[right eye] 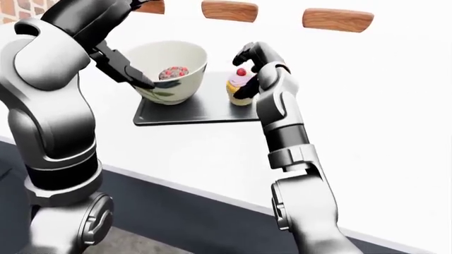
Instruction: Pick up the bowl with cake and place it on the tray. Pick up the cupcake and place it on the tray.
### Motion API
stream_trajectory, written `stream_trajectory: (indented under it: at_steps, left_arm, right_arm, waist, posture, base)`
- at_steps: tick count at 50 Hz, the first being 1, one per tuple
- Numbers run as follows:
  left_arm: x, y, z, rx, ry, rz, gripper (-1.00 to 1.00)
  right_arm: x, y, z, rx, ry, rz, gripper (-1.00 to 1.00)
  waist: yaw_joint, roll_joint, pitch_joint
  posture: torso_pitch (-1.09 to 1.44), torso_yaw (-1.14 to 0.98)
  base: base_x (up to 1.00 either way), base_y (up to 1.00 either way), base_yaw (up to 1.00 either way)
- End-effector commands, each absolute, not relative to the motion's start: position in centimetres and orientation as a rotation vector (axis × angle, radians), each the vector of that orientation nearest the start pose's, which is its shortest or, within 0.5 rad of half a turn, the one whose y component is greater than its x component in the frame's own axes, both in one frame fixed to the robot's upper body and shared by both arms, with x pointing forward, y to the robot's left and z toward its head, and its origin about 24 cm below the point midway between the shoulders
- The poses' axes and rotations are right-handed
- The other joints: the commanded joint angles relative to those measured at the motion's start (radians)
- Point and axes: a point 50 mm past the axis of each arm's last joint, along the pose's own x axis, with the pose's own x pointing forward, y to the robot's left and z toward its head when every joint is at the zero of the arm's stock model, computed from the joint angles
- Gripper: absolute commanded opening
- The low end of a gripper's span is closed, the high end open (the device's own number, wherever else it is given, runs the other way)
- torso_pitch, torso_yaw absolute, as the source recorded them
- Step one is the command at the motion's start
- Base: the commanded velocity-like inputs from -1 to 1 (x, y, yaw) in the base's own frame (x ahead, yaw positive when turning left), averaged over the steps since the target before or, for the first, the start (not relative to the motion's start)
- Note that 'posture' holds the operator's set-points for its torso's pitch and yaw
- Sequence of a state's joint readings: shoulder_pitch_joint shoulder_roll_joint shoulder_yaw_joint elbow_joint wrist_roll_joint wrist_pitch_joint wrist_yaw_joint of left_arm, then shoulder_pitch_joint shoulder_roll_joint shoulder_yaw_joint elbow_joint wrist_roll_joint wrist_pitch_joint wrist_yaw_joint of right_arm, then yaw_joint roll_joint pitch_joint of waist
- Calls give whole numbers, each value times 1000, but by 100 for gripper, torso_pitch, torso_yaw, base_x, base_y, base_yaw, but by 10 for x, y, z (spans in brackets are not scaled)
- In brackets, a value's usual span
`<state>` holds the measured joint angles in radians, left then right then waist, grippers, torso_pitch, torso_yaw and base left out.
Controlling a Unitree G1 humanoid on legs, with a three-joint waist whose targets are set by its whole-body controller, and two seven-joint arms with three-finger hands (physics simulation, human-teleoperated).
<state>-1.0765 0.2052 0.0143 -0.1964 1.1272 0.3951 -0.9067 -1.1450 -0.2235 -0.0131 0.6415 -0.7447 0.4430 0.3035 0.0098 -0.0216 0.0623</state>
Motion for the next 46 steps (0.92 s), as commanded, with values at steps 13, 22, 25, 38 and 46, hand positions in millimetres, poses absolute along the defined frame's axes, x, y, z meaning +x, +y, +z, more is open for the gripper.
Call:
stream_trajectory:
  at_steps: [13,22,25,38,46]
  left_arm:
    - [292,115,370,1228,-452,0,62]
    - [290,114,371,1230,-456,0,62]
    - [289,114,378,1227,-460,7,65]
    - [287,114,379,1221,-461,11,90]
    - [279,123,385,1165,-455,42,100]
  right_arm:
    - [398,-150,287,-897,-73,-48,42]
    - [370,-153,325,-852,-149,-68,37]
    - [361,-154,334,-832,-164,-68,43]
    - [351,-146,352,-838,-208,-61,53]
    - [326,-148,367,-836,-256,-98,100]
  waist:
    - [1,0,-32]
    - [2,-2,-26]
    - [1,-2,-25]
    - [-2,2,-22]
    - [-1,3,-17]
  posture:
    - [0,0]
    - [0,0]
    - [0,0]
    - [0,0]
    - [0,0]
  base:
    - [0,0,0]
    - [0,0,0]
    - [0,0,0]
    - [0,0,0]
    - [0,0,0]
